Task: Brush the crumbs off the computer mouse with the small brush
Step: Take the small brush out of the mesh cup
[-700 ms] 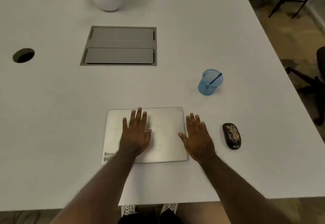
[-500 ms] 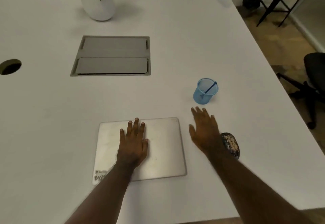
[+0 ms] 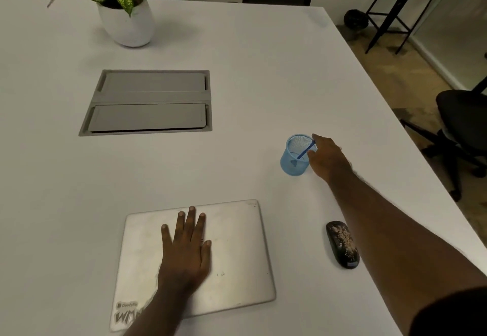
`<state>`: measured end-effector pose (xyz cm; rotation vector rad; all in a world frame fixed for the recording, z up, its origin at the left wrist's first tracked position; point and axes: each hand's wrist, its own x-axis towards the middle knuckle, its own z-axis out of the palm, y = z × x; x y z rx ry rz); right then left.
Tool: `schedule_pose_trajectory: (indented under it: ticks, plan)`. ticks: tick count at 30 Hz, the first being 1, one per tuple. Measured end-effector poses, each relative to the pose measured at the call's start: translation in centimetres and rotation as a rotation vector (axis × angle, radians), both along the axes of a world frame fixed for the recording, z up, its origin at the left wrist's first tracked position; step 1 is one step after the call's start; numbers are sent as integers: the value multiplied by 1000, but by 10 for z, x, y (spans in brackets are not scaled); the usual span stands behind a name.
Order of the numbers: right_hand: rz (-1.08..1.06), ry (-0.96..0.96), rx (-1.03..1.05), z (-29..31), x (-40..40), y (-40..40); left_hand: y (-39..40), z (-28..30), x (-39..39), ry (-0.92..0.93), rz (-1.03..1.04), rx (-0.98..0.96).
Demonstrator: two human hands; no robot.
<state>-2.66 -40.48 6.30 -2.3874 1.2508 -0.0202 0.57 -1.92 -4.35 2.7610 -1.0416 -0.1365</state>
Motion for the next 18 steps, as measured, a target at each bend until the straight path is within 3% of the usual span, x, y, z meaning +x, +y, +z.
schedule_pose_trajectory:
  ticks: [18]
  plan:
    - [-84, -85, -202, -16, 13, -29, -2, 0, 0, 25, 35, -19]
